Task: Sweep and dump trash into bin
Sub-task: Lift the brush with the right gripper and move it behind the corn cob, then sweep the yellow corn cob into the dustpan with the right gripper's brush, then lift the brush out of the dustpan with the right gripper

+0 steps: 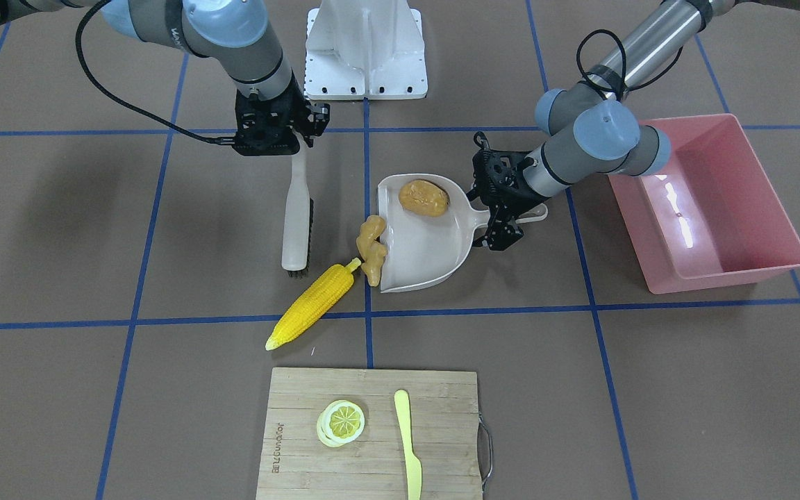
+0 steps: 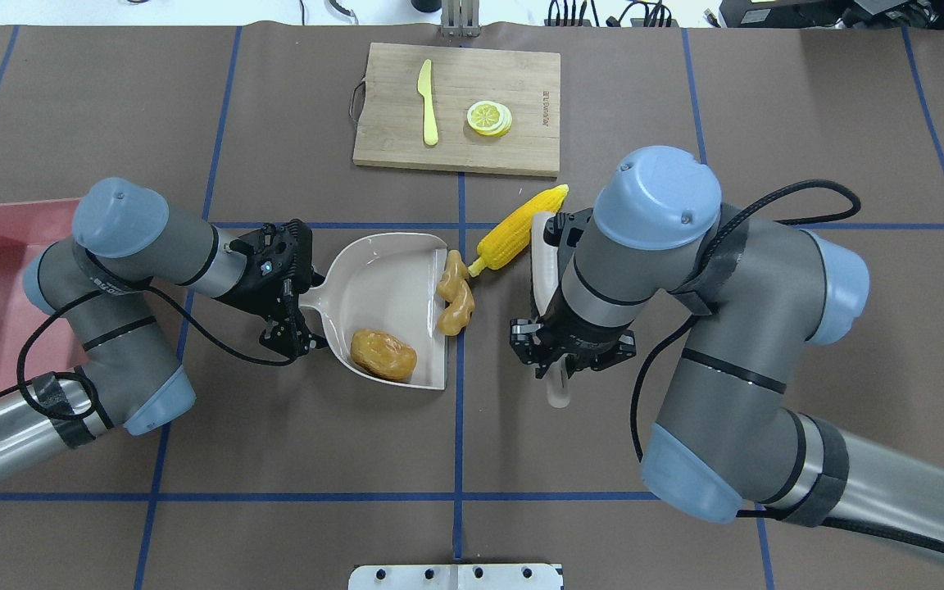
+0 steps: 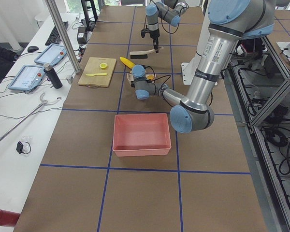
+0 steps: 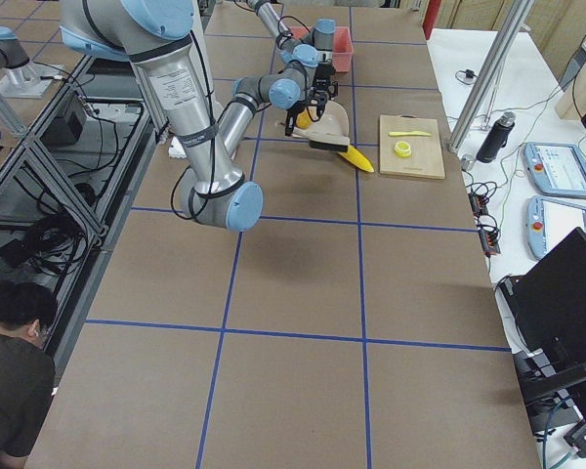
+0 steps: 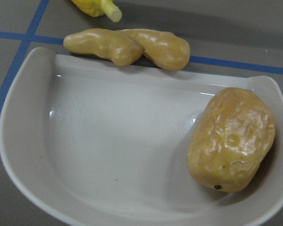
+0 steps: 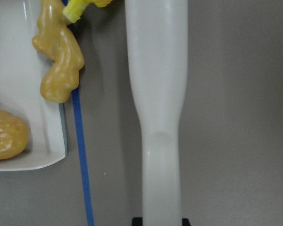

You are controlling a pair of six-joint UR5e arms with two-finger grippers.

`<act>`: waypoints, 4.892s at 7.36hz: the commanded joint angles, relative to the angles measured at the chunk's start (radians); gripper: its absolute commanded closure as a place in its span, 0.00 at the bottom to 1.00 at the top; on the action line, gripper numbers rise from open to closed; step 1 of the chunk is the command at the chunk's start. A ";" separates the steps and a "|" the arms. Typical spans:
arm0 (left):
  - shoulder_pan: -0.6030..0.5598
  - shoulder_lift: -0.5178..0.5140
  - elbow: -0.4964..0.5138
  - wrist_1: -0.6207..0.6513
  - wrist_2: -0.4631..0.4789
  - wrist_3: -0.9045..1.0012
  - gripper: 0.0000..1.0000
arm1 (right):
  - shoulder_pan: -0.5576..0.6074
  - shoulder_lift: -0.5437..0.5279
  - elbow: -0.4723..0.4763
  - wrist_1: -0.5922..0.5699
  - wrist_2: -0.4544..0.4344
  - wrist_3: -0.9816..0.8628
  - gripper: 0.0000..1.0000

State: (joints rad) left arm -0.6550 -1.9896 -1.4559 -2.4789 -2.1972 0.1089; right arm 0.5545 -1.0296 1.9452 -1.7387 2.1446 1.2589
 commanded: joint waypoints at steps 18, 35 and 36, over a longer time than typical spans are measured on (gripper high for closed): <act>0.000 -0.002 0.002 0.002 0.013 0.000 0.03 | -0.168 0.252 -0.310 0.117 -0.253 0.084 1.00; 0.005 -0.002 -0.001 0.009 0.013 0.000 0.70 | -0.031 0.128 -0.324 0.180 -0.212 -0.059 1.00; 0.005 -0.002 -0.001 0.009 0.013 0.000 0.70 | -0.048 0.161 -0.318 0.174 -0.198 -0.006 1.00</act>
State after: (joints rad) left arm -0.6504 -1.9911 -1.4568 -2.4709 -2.1844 0.1089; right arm 0.5242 -0.8983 1.6355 -1.5783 1.9333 1.2062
